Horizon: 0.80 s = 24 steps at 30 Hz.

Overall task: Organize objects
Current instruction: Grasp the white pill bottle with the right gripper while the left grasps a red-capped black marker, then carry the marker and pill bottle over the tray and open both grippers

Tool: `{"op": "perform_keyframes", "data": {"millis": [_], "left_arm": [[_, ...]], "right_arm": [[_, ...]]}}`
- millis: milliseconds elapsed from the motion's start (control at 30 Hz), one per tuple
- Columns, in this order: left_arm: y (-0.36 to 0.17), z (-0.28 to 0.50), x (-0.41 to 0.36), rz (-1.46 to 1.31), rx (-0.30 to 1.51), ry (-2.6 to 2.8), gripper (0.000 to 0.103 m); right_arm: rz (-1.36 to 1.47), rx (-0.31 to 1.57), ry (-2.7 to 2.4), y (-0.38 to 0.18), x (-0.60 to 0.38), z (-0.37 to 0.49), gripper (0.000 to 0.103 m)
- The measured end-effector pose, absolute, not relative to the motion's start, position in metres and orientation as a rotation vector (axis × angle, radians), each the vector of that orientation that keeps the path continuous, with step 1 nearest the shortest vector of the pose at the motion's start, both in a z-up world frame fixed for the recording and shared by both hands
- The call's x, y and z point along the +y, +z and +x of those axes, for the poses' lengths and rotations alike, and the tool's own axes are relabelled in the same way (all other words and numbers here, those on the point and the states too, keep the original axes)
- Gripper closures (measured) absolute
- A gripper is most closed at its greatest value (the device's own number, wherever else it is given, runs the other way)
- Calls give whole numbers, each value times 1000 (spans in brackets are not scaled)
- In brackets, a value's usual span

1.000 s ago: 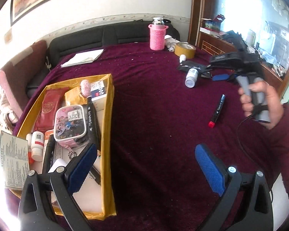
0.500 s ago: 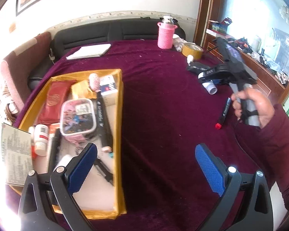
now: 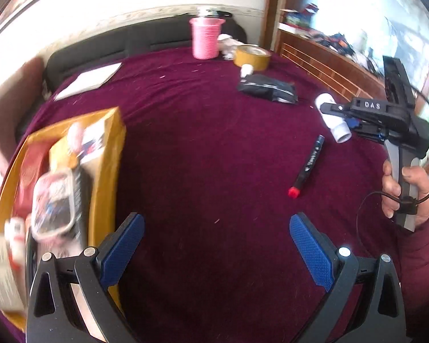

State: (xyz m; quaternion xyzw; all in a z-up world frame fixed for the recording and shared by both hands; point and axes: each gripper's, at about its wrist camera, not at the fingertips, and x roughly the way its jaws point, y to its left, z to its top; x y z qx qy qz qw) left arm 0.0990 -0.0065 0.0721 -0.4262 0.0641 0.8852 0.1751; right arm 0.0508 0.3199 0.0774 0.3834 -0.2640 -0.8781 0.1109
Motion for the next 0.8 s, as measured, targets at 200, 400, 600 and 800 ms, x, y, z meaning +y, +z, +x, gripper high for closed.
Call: {"op": "perform_keyframes", "data": {"millis": [200, 400, 600, 800], "left_arm": [[54, 86, 59, -1157, 421, 2389, 4], [31, 49, 115, -1186, 545, 2277, 40], [26, 33, 143, -1235, 473, 2231, 81], [26, 39, 154, -1186, 499, 2288, 81]], "right_arm": [[1141, -839, -2580, 69, 330, 49, 71], [1116, -894, -2572, 68, 337, 50, 71], [1127, -918, -2572, 64, 343, 47, 71], [1178, -898, -2559, 58, 339, 42, 71]]}}
